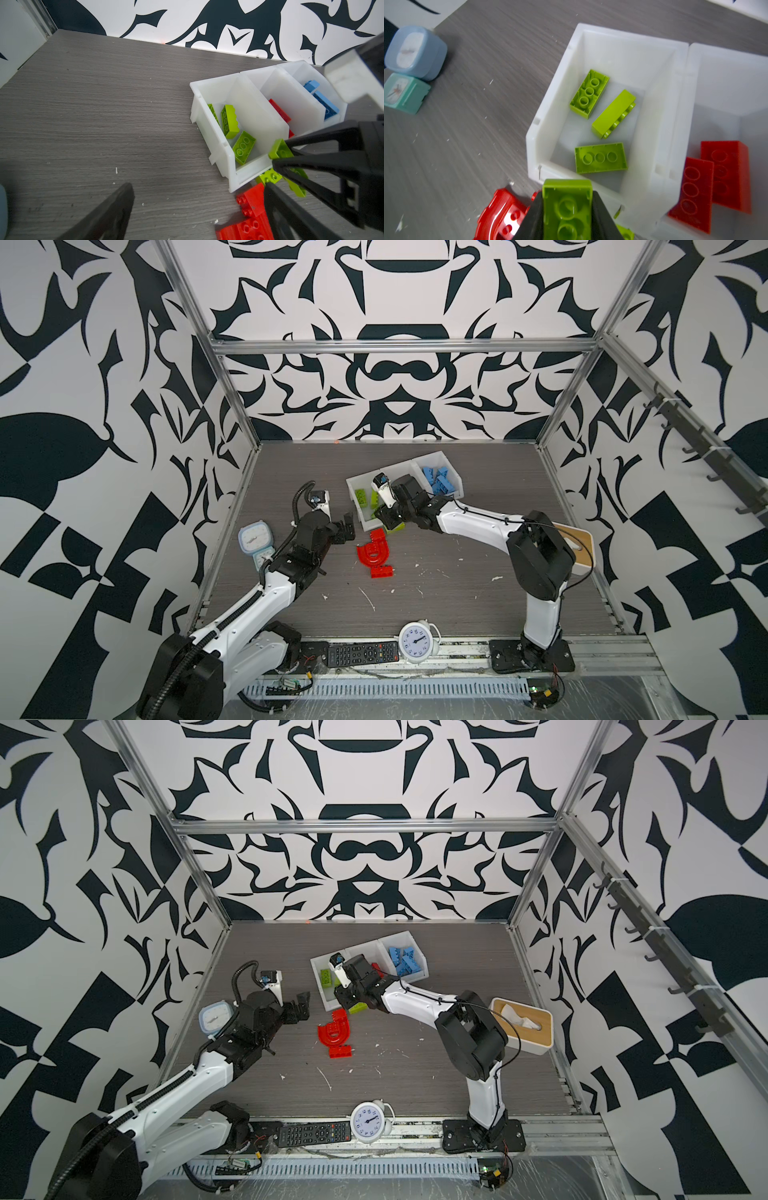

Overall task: Sort the legos into containers by color
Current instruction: 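Carry the lime-green brick into the compartment nearest the left arm and release, then move the right gripper down to the red curved piece in the pile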

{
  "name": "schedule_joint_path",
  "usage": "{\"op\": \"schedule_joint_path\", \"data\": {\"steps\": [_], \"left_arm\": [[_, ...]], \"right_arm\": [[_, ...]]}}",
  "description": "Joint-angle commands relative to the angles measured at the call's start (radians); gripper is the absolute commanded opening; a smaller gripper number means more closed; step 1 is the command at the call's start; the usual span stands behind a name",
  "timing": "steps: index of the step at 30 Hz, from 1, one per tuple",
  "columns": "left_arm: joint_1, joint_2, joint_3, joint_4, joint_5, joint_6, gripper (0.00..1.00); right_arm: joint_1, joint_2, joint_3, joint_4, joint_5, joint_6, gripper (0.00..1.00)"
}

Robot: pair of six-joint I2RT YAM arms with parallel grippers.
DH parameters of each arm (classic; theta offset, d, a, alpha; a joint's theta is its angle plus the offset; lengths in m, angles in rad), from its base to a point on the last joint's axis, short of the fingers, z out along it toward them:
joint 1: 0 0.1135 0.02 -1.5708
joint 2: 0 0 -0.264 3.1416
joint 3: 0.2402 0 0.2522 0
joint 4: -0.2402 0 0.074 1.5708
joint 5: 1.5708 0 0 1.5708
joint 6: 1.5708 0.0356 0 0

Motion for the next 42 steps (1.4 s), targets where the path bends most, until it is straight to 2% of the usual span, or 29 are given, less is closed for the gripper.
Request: {"op": "schedule_joint_path", "data": {"steps": [1,10,17,22,26,29,36,42], "left_arm": [[0.006,-0.01,-0.015,0.017,-0.011,-0.004,1.0],[0.005,-0.013,-0.015,0.016,-0.009,-0.005,1.0],[0.005,-0.017,-0.015,0.016,-0.008,-0.008,1.0],[0.005,-0.017,-0.017,0.017,-0.008,-0.007,1.0],[0.006,-0.014,-0.015,0.017,-0.007,-0.01,1.0],[0.007,-0.016,-0.016,0.016,-0.007,-0.011,1.0],[0.029,-0.04,-0.033,0.024,0.008,-0.046,1.0],[0.069,-0.066,-0.049,0.024,0.031,-0.072,1.0]], "right_arm": [[-0.001,0.021,0.084,0.05,0.114,0.048,0.18],[0.0,0.1,0.158,0.087,0.176,0.069,0.21],[0.0,0.123,0.178,0.089,0.202,0.068,0.28],[0.001,0.132,0.186,0.085,0.219,0.065,0.39],[0.0,0.136,0.2,0.066,0.217,0.062,0.53],[0.002,0.127,0.195,0.058,0.191,0.055,0.57],[0.057,0.025,0.141,-0.036,0.084,-0.019,0.59],[0.114,-0.135,0.016,-0.202,-0.089,-0.132,0.59]]}}
